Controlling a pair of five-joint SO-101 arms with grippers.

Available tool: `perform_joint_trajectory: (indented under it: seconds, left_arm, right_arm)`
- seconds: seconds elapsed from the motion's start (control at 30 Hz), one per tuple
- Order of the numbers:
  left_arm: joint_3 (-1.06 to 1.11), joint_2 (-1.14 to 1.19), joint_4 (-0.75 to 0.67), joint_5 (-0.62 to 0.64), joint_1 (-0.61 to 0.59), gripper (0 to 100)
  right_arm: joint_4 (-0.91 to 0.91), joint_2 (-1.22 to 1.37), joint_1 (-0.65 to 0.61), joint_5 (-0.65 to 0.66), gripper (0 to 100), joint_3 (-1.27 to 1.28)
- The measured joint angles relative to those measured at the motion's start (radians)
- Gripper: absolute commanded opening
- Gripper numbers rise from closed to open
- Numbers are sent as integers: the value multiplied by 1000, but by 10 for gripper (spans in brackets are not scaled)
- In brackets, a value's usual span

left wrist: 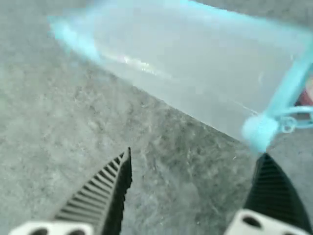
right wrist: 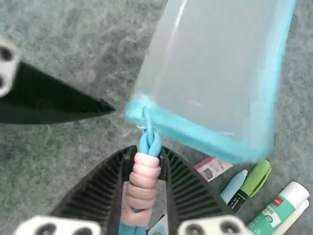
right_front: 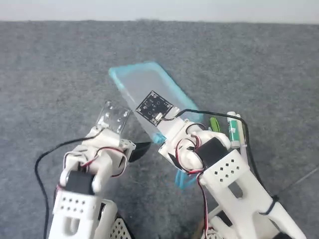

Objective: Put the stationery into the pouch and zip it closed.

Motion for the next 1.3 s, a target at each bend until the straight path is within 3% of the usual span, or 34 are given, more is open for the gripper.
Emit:
perform_joint_trajectory:
  seconds: [0.17,0.33,0.87,1.3]
  left_arm:
    - [0,-44,3,-20,0,371]
    - [2,-48,0,-23,84,371]
    - [78,-46,-196,-18,104,371]
    - [-12,381,-407,-12,2,371]
  right_arm:
    - [6,0,0,-3,6,-8]
    - [58,0,2,-3,6,-86]
    - [117,0,-41,-3,6,-115]
    - [120,2,-43,3,6,-115]
